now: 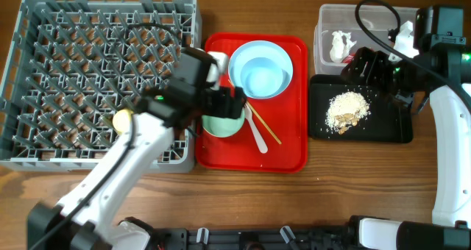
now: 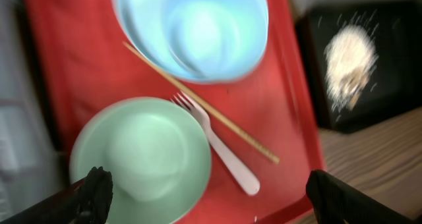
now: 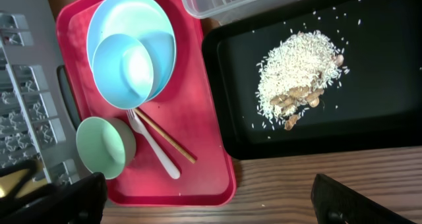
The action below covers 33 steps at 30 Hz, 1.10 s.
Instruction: Sort waste into correct bins and load items into the dishwasher rack
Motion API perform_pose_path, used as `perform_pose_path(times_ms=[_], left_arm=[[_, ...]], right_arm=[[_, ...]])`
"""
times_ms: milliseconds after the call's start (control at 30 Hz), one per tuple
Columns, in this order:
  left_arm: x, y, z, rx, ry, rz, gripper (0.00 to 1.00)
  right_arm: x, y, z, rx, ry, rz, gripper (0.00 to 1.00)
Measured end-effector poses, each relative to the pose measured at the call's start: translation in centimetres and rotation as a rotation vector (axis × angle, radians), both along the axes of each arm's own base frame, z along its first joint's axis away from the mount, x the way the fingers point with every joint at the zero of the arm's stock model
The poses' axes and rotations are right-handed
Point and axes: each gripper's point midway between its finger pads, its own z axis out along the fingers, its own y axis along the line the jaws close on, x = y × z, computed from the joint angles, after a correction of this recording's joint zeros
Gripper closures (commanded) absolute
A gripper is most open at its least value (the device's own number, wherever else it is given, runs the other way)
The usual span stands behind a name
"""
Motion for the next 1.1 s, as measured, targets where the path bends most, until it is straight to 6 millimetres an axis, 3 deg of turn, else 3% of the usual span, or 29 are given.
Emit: perform_pose_path(times_ms=[200,467,667,800,1033,1100], left_arm=[[-1.7,-2.7,-5.9,0.153,0.088,-0.075,0.23],[-2.3,-2.2,-11.5,0.291,0.176,-0.08,0.42],[-2.6,-1.9,-13.3,0.325,0.215,-0.08,0.55],[-2.9,-2.1,-13.9,0.338,0.225,-0.089,0.77],[-3.4,-2.7,-14.0,0.355,0.211,-0.113,0.95],[-3.3,-2.6,-14.0,0.363,0.204,-0.109,0.96]], right_arm=[[-0.1,-0.1,-0.1,-0.006,0.005,-0.002,0.0],[-0.3,-0.1,-0.1,-0.005,0.016,-0.002,0.0],[-0.3,-0.1,-0.1,-0.005,0.016,-0.002,0.0],[-0.4,-0.1,-0.2,-0.005,0.016,-0.002,0.0],[-0.6,-0.1,-0.2,-0.004,0.027,-0.002,0.0],[-0.6,-0.1,-0.2,-0.004,0.027,-0.002,0.0]])
